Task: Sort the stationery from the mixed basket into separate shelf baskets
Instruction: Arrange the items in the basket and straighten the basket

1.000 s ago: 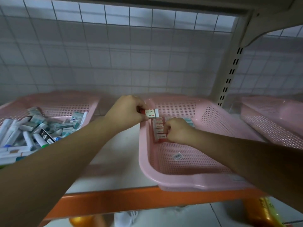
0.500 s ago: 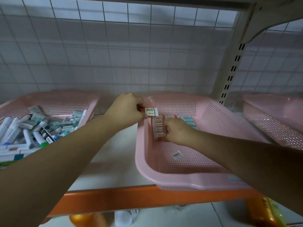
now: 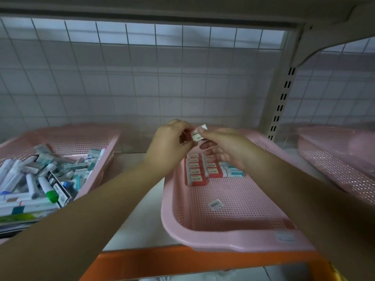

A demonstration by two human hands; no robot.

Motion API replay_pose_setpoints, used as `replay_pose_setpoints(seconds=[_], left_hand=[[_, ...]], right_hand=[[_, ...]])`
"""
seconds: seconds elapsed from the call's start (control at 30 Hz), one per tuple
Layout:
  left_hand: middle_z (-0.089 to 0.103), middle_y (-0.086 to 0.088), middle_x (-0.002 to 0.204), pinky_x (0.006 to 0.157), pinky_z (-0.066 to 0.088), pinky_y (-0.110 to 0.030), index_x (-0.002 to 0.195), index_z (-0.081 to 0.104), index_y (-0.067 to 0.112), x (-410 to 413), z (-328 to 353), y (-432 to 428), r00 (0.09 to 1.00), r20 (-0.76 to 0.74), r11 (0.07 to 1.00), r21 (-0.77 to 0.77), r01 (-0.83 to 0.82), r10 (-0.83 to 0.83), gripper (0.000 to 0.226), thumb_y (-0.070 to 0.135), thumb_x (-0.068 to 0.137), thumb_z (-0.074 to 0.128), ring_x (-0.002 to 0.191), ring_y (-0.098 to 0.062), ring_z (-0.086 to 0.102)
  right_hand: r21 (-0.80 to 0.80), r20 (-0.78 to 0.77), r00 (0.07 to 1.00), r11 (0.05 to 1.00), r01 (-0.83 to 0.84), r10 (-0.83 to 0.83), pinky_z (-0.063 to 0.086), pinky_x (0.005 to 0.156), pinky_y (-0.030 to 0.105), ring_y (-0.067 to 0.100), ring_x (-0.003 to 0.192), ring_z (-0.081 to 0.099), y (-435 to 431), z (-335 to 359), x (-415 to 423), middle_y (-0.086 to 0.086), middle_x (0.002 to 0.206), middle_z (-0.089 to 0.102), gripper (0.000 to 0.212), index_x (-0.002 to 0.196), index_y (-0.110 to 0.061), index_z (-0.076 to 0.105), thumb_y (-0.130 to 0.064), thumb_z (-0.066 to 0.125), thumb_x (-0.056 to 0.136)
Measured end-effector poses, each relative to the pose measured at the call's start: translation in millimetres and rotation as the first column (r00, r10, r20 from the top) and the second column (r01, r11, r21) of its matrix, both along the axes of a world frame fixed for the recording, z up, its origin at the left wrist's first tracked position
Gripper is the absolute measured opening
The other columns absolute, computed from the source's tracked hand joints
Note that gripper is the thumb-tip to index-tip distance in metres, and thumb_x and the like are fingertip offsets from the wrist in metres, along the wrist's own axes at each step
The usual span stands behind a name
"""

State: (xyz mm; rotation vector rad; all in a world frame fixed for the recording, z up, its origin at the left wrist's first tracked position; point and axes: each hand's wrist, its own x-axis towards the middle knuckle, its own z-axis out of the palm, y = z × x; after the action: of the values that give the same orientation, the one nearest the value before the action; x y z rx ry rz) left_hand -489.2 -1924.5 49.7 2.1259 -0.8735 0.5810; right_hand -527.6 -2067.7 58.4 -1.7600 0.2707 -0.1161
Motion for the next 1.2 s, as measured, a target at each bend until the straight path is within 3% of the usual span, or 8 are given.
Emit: replay_pose_setpoints(seconds=[0.13, 0.2, 0.3, 0.47, 0.6, 0.9, 1.03, 1.2], left_hand=[[0.062, -0.001, 0.093, 0.071, 0.047, -0.020, 0.100, 0.062, 0.008, -4.9, 4.6, -18.0, 0.997, -0.080, 0.999, -0.038, 0.007, -0.010, 0.028, 0.018, 0.077, 0.074, 0.081, -0.014, 0.059], [0.060, -0.003, 0.101, 0.075, 0.047, -0.024, 0.106, 0.059, 0.009, -0.5, 2.7, -22.7, 0.994, -0.105, 0.997, 0.078, 0.006, 0.003, 0.035, 0.025, 0.079, 0.072, 0.087, -0.016, 0.058], [0.059, -0.005, 0.113, 0.083, 0.047, -0.031, 0.112, 0.058, 0.010, 12.3, -2.3, -24.4, 0.991, -0.107, 0.855, 0.518, -0.016, 0.084, 0.038, 0.032, 0.083, 0.067, 0.100, -0.022, 0.056], [0.062, 0.000, 0.100, 0.075, 0.043, -0.026, 0.107, 0.062, 0.015, 14.3, -5.7, -33.8, 0.995, -0.076, 0.500, 0.866, 0.033, 0.065, 0.032, 0.033, 0.082, 0.068, 0.092, -0.018, 0.058], [0.055, 0.003, 0.087, 0.075, 0.045, -0.027, 0.103, 0.060, 0.020, 19.5, -8.9, -43.4, 0.990, -0.091, 0.400, 0.916, 0.042, 0.106, 0.035, 0.036, 0.075, 0.073, 0.080, -0.016, 0.054], [0.049, 0.005, 0.078, 0.072, 0.042, -0.026, 0.090, 0.054, 0.024, 19.1, -12.4, -47.2, 0.998, -0.028, 0.369, 0.929, 0.006, 0.054, 0.022, 0.034, 0.078, 0.069, 0.077, -0.016, 0.050], [0.051, 0.007, 0.078, 0.073, 0.042, -0.026, 0.097, 0.059, 0.024, 18.5, -13.4, -48.0, 0.998, -0.032, 0.373, 0.928, 0.011, 0.050, 0.027, 0.040, 0.077, 0.068, 0.077, -0.015, 0.052], [0.053, 0.004, 0.086, 0.078, 0.045, -0.027, 0.106, 0.061, 0.020, 18.3, -14.3, -46.9, 0.997, -0.033, 0.370, 0.929, 0.005, 0.068, 0.040, 0.039, 0.073, 0.075, 0.079, -0.016, 0.052]], right_hand=[[0.200, 0.095, 0.994, 0.979, 0.038, -0.058, 0.047, 0.059, 0.024, 0.017, 0.072, 0.063, -5.1, 5.1, 2.3, 0.008, 0.083, 0.067, 0.006, 0.085, -0.010, 0.058, -0.008, 0.064, 0.085], [0.188, 0.063, 0.988, 0.974, 0.129, -0.143, 0.053, 0.073, 0.031, 0.022, 0.086, 0.065, -12.0, 3.5, 6.4, 0.012, 0.098, 0.066, 0.011, 0.093, -0.008, 0.055, -0.003, 0.061, 0.086], [-0.249, -0.075, 0.984, 0.958, 0.141, -0.164, 0.053, 0.087, 0.041, 0.026, 0.097, 0.062, -23.3, -3.2, 2.2, 0.013, 0.105, 0.060, 0.014, 0.098, -0.009, 0.051, -0.002, 0.057, 0.088], [-0.534, -0.507, 0.862, 0.777, -0.333, 0.020, 0.038, 0.038, 0.020, 0.021, 0.071, 0.057, -20.8, -16.7, -9.0, 0.019, 0.094, 0.062, 0.025, 0.112, -0.007, 0.056, 0.005, 0.050, 0.090], [-0.552, -0.593, 0.805, 0.734, -0.397, -0.011, 0.041, 0.055, 0.025, 0.023, 0.078, 0.058, -23.0, -25.4, -2.2, 0.021, 0.102, 0.068, 0.028, 0.115, -0.001, 0.059, 0.001, 0.057, 0.088], [-0.639, -0.478, 0.878, 0.702, -0.315, -0.040, 0.045, 0.057, 0.027, 0.023, 0.073, 0.061, -21.5, -26.9, 0.2, 0.020, 0.104, 0.068, 0.030, 0.108, 0.002, 0.061, 0.006, 0.065, 0.079], [-0.758, -0.448, 0.893, 0.552, -0.347, -0.054, 0.047, 0.076, 0.026, 0.022, 0.100, 0.060, -15.8, -25.0, -1.7, 0.009, 0.111, 0.063, 0.029, 0.100, -0.008, 0.059, -0.005, 0.073, 0.075], [-0.798, -0.474, 0.878, 0.451, -0.401, -0.058, 0.048, 0.087, 0.027, 0.019, 0.100, 0.057, -13.0, -31.9, -2.3, 0.003, 0.111, 0.059, 0.045, 0.118, -0.007, 0.053, -0.009, 0.073, 0.077]])
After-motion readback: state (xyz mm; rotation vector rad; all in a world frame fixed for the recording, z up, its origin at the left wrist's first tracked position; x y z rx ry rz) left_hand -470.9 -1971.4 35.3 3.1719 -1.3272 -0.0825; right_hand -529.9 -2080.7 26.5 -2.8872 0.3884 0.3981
